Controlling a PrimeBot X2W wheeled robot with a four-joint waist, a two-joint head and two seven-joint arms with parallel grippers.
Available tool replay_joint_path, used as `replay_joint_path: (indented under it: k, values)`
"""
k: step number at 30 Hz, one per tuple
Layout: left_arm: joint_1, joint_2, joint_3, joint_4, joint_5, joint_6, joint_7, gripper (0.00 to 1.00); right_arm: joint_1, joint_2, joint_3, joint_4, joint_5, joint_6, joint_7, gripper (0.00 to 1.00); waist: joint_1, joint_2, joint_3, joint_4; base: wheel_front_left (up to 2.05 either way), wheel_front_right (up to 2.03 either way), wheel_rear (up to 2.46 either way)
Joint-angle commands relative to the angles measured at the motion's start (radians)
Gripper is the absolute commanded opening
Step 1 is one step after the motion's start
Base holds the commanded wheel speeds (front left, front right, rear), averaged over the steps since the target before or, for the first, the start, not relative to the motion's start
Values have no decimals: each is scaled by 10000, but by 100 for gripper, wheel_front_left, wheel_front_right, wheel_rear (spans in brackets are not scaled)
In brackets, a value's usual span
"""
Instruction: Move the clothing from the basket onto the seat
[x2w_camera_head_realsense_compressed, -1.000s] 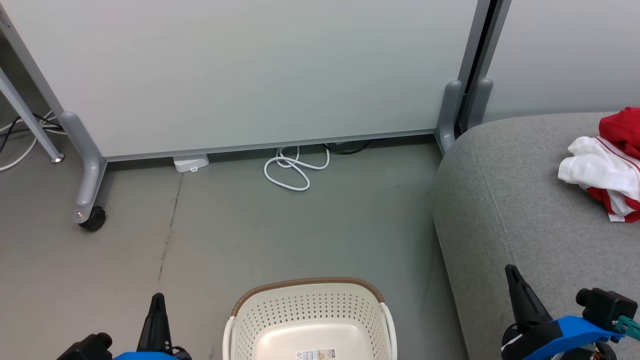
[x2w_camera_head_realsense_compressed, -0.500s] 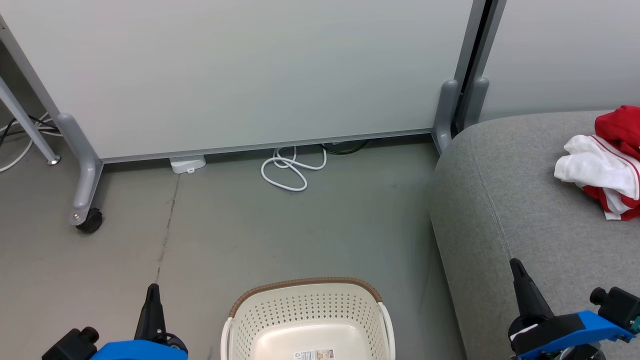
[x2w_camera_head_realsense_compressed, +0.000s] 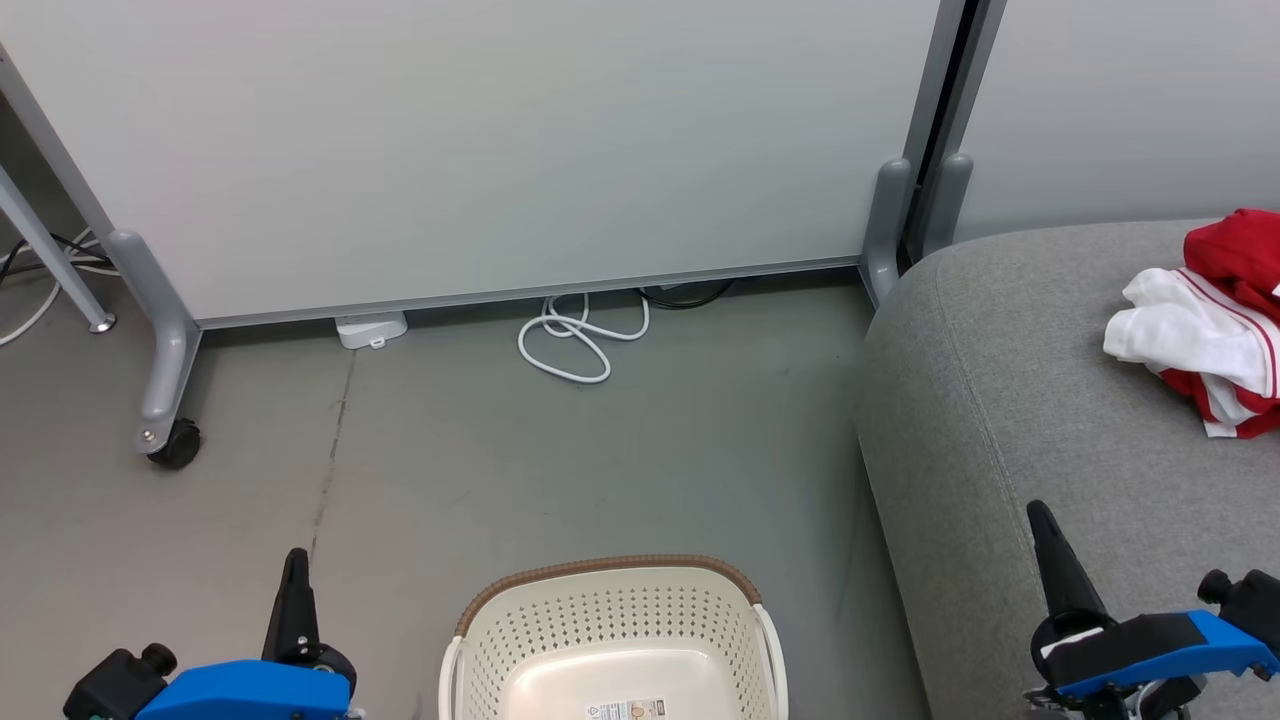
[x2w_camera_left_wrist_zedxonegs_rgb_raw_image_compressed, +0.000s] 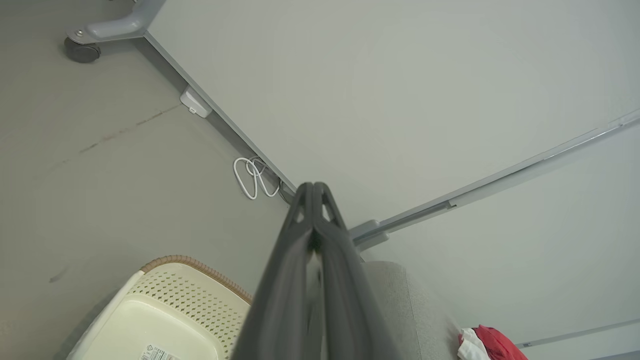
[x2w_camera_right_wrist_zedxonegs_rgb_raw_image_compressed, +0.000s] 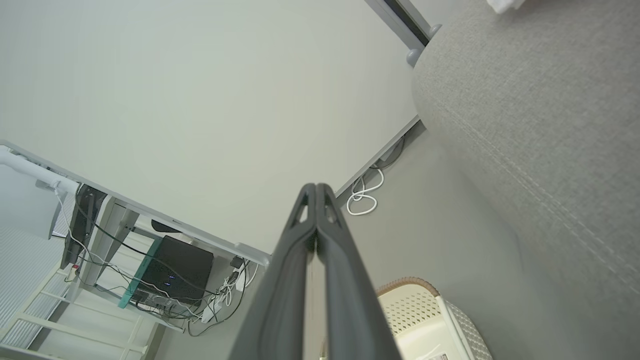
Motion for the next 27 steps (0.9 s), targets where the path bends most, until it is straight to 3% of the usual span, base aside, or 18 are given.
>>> replay_joint_path:
  k: [1,27]
  values:
    - [-306,9,45,-153,-180,-56,58,0,-249,-64,-41,-90,206,3,35,0,-1,0,0,-2,0,0,0]
    - [-636,8,302,-389,-2693,-137,786,0,-474,-82,-150,-24,3035,3,356,0,-1,0,-7,-124,0,0,0]
